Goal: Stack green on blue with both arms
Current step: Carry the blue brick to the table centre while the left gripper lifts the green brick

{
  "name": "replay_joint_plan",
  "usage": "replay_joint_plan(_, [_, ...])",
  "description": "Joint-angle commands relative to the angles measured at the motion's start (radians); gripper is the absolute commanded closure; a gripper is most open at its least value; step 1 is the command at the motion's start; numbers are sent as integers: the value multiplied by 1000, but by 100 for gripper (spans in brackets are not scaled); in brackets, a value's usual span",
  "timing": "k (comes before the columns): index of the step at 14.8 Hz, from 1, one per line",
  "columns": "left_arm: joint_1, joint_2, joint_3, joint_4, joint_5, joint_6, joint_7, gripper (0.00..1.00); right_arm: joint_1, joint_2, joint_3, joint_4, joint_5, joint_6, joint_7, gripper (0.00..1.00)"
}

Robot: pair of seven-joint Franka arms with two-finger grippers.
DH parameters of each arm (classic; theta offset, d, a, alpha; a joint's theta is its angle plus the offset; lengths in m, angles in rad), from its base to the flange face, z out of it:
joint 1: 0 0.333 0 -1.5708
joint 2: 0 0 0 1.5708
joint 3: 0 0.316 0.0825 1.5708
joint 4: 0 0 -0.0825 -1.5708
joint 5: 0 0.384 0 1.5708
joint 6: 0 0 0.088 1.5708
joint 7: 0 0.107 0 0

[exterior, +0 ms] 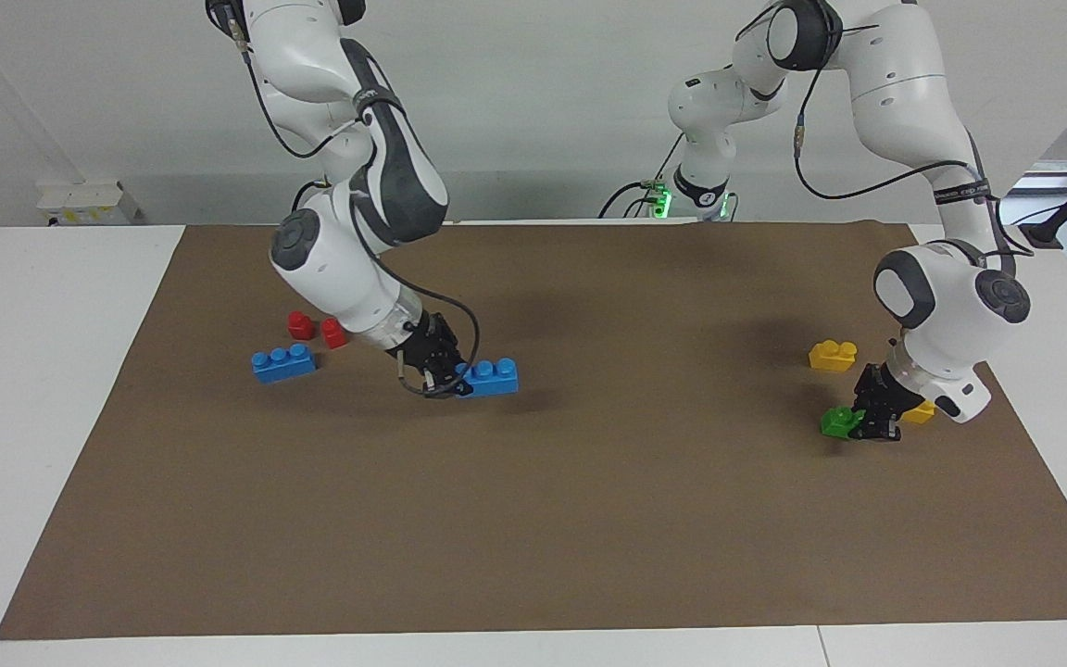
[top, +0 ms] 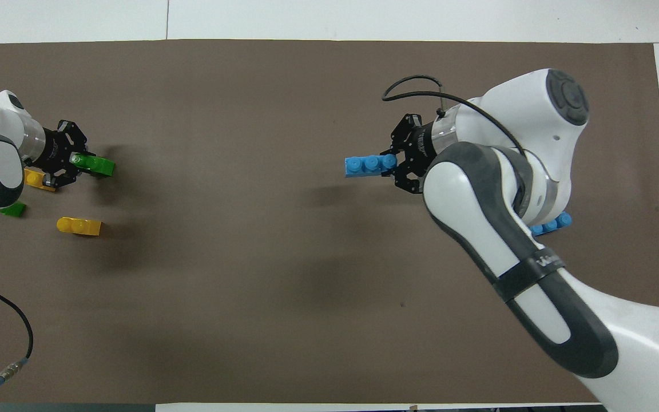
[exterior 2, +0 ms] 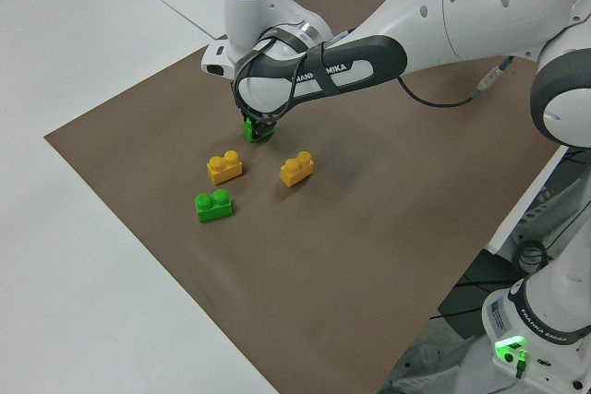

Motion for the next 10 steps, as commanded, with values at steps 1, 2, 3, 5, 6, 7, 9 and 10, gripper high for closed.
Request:
replay_joint_plan(1, [-12, -9, 5, 14, 15, -5, -6, 100, 95, -18, -3, -64, 19, 126, 125, 100])
replay_joint_plan(2, [-13, -12, 4, 17, 16, -11, -7, 100, 131, -18, -3, -82, 43, 164, 150, 100])
replay_joint_plan(3, [-30, -20, 2, 24, 15, -23, -12, 100, 156, -18, -5, -89, 74, 184, 156, 100])
replay_joint_plan(5, [-56, -67, 4, 25, 13, -72, -32, 100, 195, -17, -5, -112, 82, 215, 158, 100])
replay_joint_plan(6, [-59, -92, 2, 24, 13, -91, -68, 100, 204, -14, -5, -133, 82, 245, 154, 100])
replay_joint_plan(7, [-71, -121, 1, 22, 13, -112, -110, 100, 218, -8, -3, -161, 83, 294, 153, 100])
replay_joint_plan(9, [-104, -173, 1, 16, 13, -193, -141, 100, 247, 11, -3, -178, 115, 350, 153, 100])
replay_joint_plan(10, [-126, -193, 1, 16, 13, -233, -158, 100, 250, 17, -3, -187, 134, 364, 153, 100])
